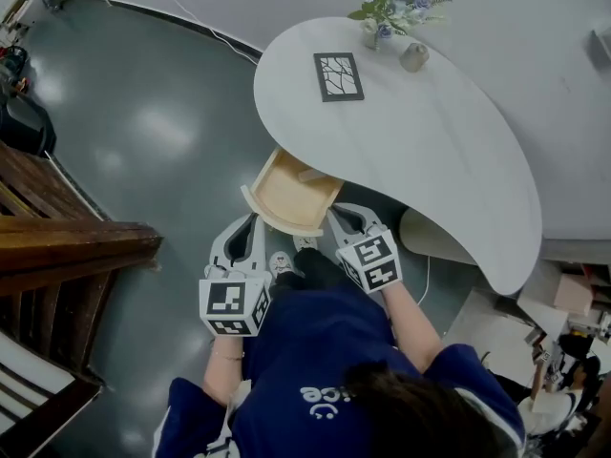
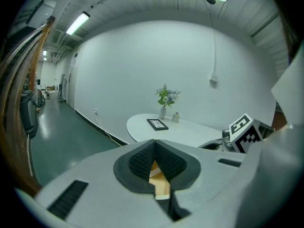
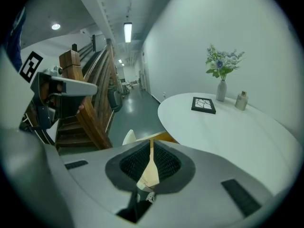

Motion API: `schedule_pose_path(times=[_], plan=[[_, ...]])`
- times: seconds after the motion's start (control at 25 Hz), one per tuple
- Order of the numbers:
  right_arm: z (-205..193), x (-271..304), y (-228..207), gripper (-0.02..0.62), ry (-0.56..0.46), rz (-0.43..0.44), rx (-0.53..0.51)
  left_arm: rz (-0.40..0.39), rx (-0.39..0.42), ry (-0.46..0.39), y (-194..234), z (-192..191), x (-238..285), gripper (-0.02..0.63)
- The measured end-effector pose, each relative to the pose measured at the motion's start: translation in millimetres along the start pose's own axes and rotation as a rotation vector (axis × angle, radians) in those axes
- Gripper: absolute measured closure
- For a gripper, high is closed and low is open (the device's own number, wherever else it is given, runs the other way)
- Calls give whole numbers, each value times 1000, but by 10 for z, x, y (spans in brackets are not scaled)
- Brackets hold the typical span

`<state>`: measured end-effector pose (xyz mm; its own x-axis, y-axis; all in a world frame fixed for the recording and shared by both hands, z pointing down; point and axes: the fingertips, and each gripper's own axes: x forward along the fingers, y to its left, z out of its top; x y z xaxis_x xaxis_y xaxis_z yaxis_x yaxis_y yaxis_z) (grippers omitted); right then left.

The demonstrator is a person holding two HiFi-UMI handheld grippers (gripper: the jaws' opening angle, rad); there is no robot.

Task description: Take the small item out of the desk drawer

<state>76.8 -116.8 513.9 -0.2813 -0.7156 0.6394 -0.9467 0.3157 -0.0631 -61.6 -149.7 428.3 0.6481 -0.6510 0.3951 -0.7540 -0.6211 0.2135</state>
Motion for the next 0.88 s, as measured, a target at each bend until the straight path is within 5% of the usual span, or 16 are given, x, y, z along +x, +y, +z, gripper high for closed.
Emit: schedule_pose_path(times=[0.4,0.88], plan=[[-255,662,51,441,225,155,-253,94,-42,5,192,44,92,603],[-700,1483,125,388,447,239,-537,255,-106,31,475,-116,-72,603]])
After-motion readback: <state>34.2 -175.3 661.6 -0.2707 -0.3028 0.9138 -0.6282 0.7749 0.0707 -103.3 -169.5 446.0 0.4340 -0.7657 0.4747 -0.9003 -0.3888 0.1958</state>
